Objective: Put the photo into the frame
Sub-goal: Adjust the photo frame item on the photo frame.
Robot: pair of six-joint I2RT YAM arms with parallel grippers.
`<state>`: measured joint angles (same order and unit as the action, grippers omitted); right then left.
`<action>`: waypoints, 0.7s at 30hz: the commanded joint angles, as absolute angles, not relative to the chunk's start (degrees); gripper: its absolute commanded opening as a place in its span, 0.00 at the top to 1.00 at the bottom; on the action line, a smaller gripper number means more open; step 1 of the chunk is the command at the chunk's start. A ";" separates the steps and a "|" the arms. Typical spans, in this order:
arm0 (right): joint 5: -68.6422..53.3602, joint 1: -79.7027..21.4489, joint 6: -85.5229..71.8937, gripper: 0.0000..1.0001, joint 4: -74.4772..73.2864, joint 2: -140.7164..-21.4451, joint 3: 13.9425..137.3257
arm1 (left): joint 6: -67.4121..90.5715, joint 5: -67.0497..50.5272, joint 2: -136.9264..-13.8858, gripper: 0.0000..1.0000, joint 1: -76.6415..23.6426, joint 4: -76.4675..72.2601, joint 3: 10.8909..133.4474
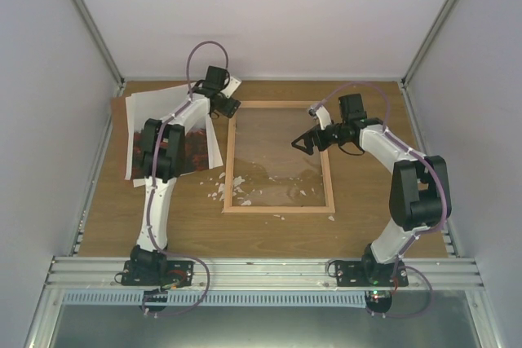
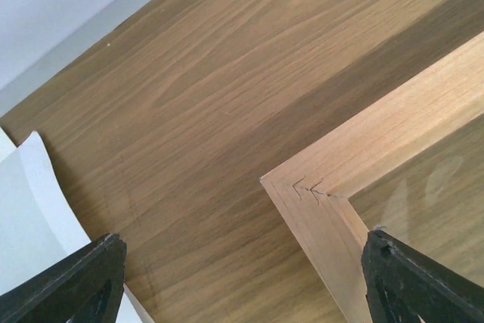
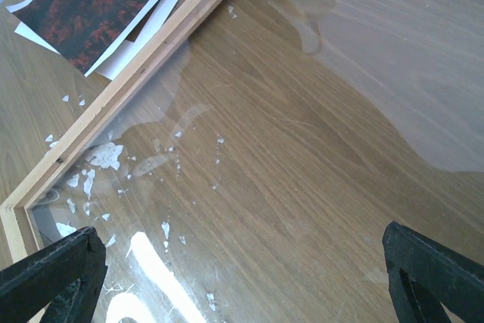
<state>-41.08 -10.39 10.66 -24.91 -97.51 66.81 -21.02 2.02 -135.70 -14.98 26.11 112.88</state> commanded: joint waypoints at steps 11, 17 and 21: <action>-40.51 -10.72 10.31 0.00 -23.19 -96.41 66.18 | -21.92 6.16 -140.12 0.14 -17.09 24.85 114.83; -40.69 -10.59 10.33 0.00 -23.37 -96.29 66.13 | -21.12 4.51 -137.67 0.14 -17.37 25.11 114.89; -40.75 -10.62 10.41 0.00 -23.45 -95.85 66.39 | -20.21 2.46 -133.97 0.13 -17.66 27.90 117.39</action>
